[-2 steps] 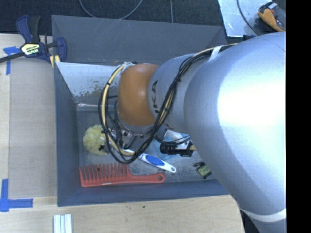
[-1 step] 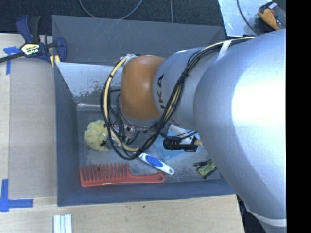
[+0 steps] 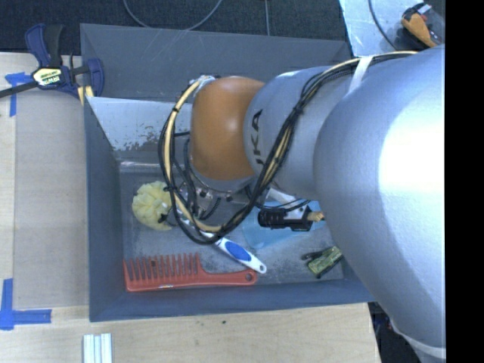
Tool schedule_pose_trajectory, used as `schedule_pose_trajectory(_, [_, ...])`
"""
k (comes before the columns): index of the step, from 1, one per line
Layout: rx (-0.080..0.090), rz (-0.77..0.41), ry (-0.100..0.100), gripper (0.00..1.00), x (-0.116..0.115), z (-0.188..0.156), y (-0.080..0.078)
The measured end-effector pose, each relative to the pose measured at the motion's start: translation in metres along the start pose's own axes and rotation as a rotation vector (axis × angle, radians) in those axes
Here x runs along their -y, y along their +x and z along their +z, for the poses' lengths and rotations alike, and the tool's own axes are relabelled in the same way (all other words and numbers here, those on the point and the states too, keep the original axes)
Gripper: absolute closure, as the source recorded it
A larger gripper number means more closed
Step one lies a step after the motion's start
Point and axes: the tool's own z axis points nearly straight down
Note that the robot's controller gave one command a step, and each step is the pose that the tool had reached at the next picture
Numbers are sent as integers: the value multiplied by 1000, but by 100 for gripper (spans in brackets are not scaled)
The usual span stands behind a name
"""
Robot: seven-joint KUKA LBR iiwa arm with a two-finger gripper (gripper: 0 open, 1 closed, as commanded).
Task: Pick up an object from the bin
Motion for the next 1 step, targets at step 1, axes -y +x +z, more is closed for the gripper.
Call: schedule_pose_trajectory(1, [0,0,0,100,0,-18,0])
